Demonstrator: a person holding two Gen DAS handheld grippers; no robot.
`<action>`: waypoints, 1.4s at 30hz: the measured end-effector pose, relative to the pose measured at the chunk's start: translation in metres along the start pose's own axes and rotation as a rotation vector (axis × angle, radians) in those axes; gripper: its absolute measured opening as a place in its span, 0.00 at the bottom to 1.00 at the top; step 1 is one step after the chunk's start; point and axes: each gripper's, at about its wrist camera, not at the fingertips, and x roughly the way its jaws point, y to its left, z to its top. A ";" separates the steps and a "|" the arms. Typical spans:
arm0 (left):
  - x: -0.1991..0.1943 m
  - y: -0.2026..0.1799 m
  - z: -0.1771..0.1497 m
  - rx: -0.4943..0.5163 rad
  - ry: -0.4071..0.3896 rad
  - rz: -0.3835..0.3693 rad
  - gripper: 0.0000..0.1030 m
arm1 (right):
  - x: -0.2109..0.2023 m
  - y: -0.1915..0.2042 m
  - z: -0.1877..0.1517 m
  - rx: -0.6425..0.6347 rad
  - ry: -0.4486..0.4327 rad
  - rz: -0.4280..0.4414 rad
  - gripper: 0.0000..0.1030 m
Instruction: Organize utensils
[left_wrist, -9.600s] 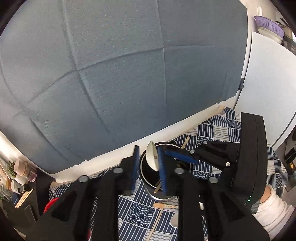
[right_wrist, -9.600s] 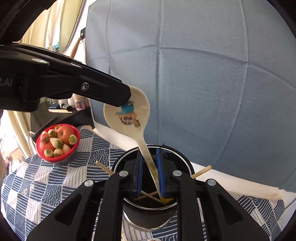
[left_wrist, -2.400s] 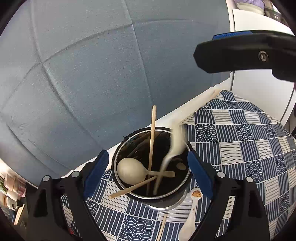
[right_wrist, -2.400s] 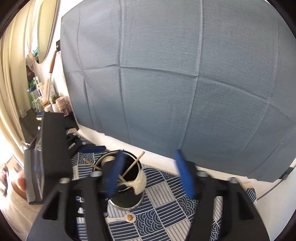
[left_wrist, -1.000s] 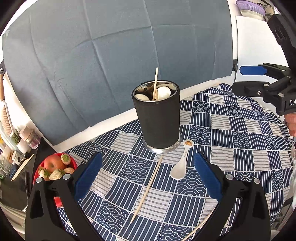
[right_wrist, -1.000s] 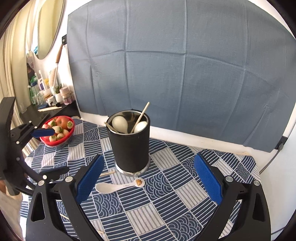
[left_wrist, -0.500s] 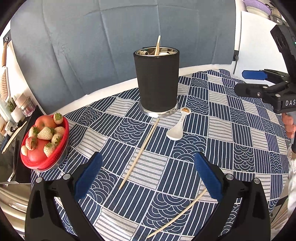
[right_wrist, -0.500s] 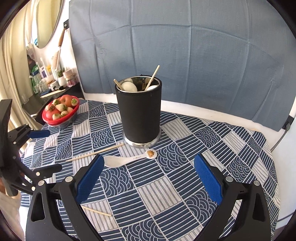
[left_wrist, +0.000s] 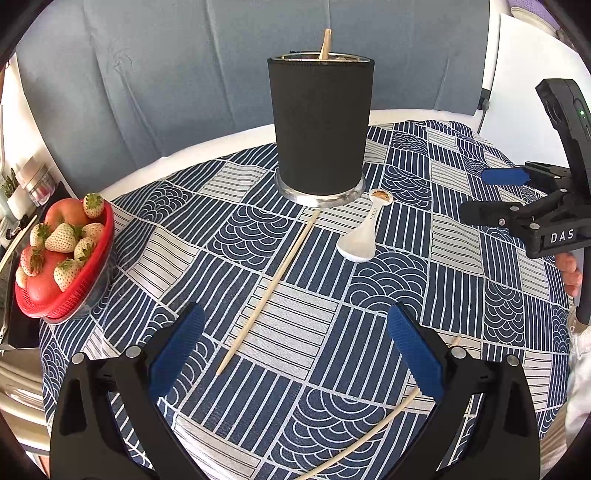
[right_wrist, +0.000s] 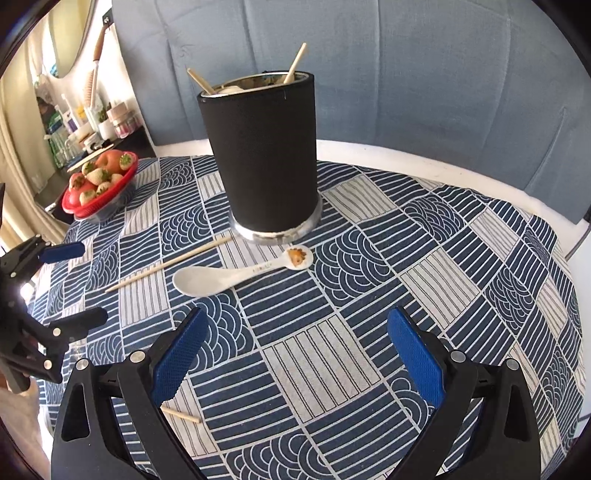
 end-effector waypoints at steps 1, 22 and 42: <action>0.005 -0.001 0.002 -0.004 0.010 -0.005 0.94 | 0.003 -0.003 0.000 0.003 0.006 -0.003 0.91; 0.068 -0.004 0.035 -0.067 0.097 -0.079 0.94 | 0.043 -0.036 0.005 -0.002 0.048 0.001 0.91; 0.083 -0.015 0.034 -0.033 0.250 -0.176 0.04 | 0.043 -0.026 0.001 -0.070 0.003 0.045 0.91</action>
